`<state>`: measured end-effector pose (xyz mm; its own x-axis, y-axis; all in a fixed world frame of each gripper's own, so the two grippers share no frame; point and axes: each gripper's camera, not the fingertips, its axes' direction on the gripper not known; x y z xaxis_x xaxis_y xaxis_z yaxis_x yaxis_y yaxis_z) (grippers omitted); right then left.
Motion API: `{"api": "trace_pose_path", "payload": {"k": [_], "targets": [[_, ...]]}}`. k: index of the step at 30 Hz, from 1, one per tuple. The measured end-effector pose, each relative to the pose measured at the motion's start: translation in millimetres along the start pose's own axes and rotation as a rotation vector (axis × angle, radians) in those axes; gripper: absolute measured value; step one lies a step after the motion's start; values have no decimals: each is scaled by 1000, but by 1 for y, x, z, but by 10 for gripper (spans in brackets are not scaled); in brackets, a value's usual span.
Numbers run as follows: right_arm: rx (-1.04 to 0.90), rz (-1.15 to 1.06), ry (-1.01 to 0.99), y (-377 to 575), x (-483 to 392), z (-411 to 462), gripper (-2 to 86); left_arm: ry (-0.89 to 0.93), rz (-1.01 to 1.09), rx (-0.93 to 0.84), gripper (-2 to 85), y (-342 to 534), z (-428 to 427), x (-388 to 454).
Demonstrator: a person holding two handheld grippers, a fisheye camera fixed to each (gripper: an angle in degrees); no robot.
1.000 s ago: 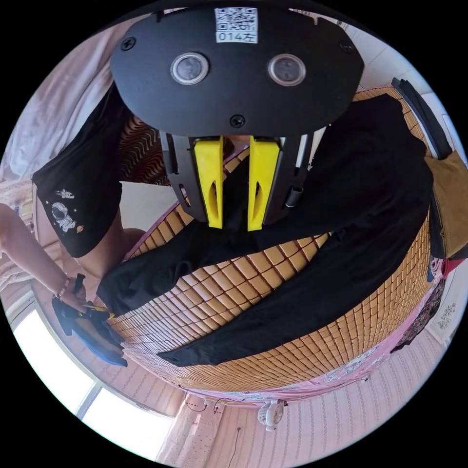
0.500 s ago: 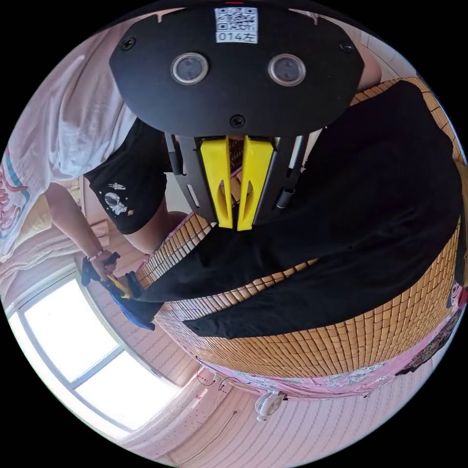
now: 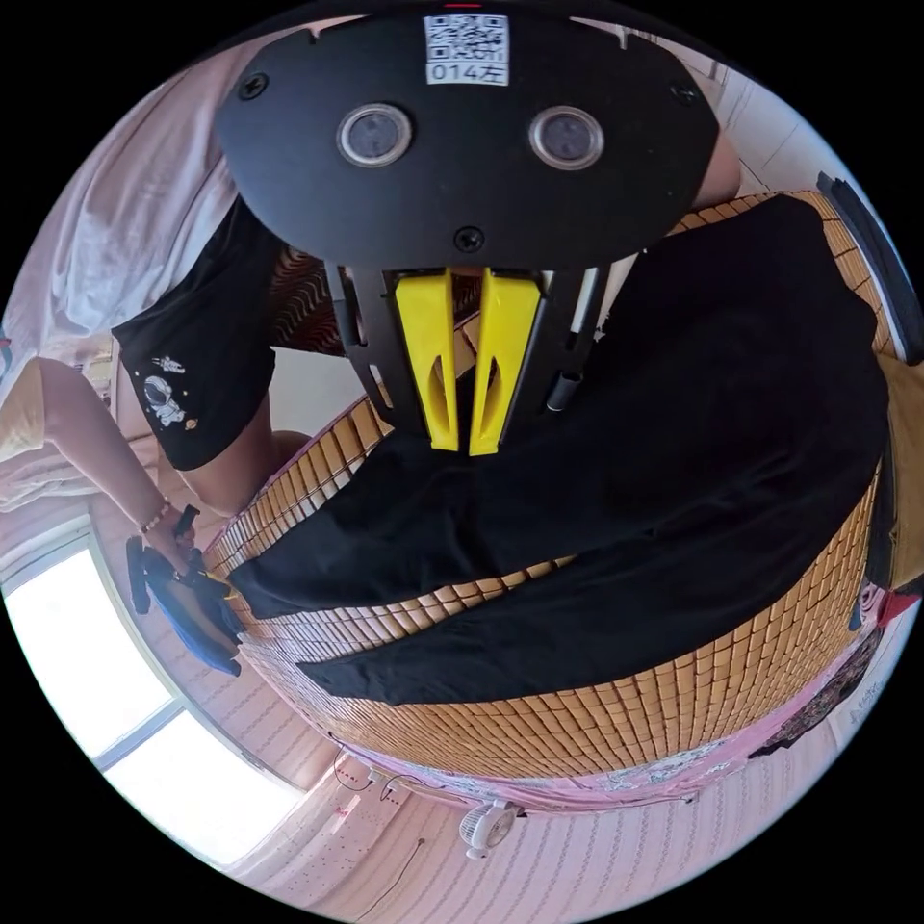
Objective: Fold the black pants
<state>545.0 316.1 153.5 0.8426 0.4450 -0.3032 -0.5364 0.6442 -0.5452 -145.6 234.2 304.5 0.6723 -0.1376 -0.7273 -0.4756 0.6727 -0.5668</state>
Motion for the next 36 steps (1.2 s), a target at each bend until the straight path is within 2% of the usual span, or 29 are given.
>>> {"api": "trace_pose_path", "payload": {"k": [3, 10, 14, 17, 20, 23, 25, 27, 30, 34, 36], "targets": [[-23, 65, 80, 7, 1, 3, 3, 35, -22, -14, 2, 3, -5, -6], [-62, 192, -55, 12, 22, -8, -2, 151, -86, -25, -7, 8, -19, -30], [26, 94, 18, 6, 3, -20, -2, 202, -135, -26, -8, 8, -26, -45], [-99, 42, 20, -1, -6, -3, -2, 211, -149, -17, -7, 10, -34, -51], [-61, 40, -45, 2, 3, -4, -2, 294, -175, -40, -2, 12, -42, -63], [-78, 88, -94, 3, 11, -6, -2, 392, -258, 67, 5, 25, -69, -89], [-79, 93, -64, 4, 10, -9, -2, 414, -369, 215, 10, 44, -102, -123], [-60, 106, -9, 7, 7, -14, -2, 370, -442, 359, 16, 65, -134, -151], [-17, 108, -3, 12, 3, -22, -1, 158, -597, 510, 34, 108, -183, -194], [5, 77, -5, 15, -10, -27, 1, -105, -796, 472, 66, 156, -224, -240], [3, 36, 1, 14, -24, -27, 4, -170, -822, 426, 77, 164, -231, -250]]}}
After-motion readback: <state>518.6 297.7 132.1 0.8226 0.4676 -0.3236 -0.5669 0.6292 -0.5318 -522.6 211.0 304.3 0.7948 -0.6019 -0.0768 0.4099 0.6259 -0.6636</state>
